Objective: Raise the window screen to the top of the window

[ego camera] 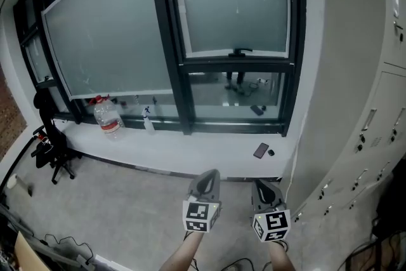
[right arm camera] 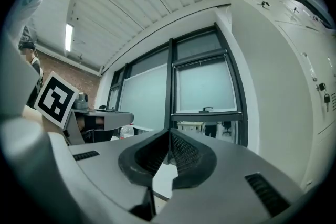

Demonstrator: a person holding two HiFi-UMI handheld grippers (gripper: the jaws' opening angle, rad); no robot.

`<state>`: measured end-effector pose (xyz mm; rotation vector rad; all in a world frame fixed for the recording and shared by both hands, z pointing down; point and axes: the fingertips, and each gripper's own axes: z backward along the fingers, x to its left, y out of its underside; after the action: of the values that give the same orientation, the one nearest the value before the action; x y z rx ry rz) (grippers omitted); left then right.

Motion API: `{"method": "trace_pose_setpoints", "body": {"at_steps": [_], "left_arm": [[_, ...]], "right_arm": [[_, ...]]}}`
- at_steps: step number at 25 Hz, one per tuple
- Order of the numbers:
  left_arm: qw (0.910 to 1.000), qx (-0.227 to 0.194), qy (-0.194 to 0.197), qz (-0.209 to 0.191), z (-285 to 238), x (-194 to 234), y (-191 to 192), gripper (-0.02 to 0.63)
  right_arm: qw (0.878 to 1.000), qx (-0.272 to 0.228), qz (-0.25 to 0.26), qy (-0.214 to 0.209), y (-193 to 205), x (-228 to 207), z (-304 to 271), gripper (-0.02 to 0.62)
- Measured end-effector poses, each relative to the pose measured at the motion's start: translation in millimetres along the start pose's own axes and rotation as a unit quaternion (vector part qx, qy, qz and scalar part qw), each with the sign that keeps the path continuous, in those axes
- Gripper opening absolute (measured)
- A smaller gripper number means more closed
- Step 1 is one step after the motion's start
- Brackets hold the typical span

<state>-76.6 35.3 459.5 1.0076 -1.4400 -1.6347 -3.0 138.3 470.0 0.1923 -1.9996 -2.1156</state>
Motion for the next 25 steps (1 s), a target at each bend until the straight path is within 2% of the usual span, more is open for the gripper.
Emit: {"method": "trace_pose_setpoints", "body": {"at_steps": [5,9,14,25], "left_arm": [[0.9998,-0.016,-0.006,0.001,49,-1,-11,0.005],[0.9997,0.001,-0.018,0.013,100,-7,6,0.003],[0.9994,0.015,-0.018,0.026,152,-15,17,0.005],[0.9996,0.005,-0.009,0.026,185,-36,9,0.003]], "right_arm": [[1.000,-0.012,-0.002,-0.001,-11,55,21,0.017],[0.999,0.000,-0.047,0.020,1,89,55,0.017],[0.999,0.020,-0.031,0.022,8,126,94,0.006],[0.999,0.008,-0.005,0.032,-9,145,120,0.006]]}}
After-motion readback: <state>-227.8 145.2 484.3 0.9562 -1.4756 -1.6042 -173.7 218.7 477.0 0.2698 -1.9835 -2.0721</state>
